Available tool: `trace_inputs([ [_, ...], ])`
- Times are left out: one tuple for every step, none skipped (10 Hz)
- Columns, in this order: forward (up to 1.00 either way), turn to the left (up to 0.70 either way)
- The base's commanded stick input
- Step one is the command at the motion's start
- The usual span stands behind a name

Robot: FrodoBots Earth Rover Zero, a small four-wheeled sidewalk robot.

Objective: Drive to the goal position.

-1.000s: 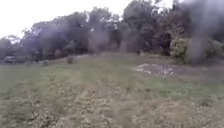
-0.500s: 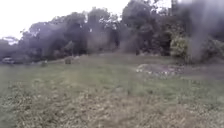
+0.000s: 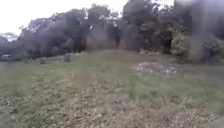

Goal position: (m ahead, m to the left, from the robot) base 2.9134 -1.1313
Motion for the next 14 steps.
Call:
trace_inputs([
  [0.45, 0.27],
  [0.45, 0.27],
  [0.45, 0.27],
  [0.45, 0.27],
  [0.45, 0.27],
  [0.45, 0.00],
  [0.45, 0.00],
  [0.45, 0.00],
  [0.45, 0.00],
  [0.45, 0.00],
  [0.45, 0.00],
  [0.45, 0.00],
  [0.45, 0.00],
  [0.45, 0.00],
])
